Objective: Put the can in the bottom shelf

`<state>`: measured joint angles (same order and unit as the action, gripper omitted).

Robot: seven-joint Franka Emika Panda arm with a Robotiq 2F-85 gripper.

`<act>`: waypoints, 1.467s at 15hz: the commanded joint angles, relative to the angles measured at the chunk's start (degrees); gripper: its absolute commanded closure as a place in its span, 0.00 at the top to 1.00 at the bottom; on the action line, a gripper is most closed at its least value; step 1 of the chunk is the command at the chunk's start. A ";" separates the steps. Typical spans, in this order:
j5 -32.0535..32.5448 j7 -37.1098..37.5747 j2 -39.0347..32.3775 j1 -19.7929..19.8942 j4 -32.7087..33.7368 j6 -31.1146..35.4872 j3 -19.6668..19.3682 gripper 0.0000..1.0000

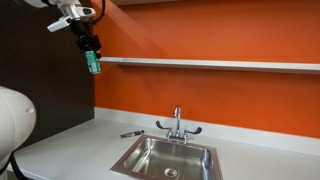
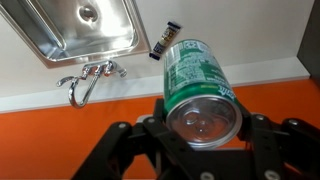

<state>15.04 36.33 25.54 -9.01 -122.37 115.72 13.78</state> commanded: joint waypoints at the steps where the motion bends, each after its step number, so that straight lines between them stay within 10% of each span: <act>1: 1.23 -1.56 -2.18 2.97 6.96 -3.67 1.83 0.38; 22: 7.88 -5.13 -18.24 3.30 33.60 -10.38 0.71 0.38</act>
<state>21.34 33.07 10.49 -5.89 -94.78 108.45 14.24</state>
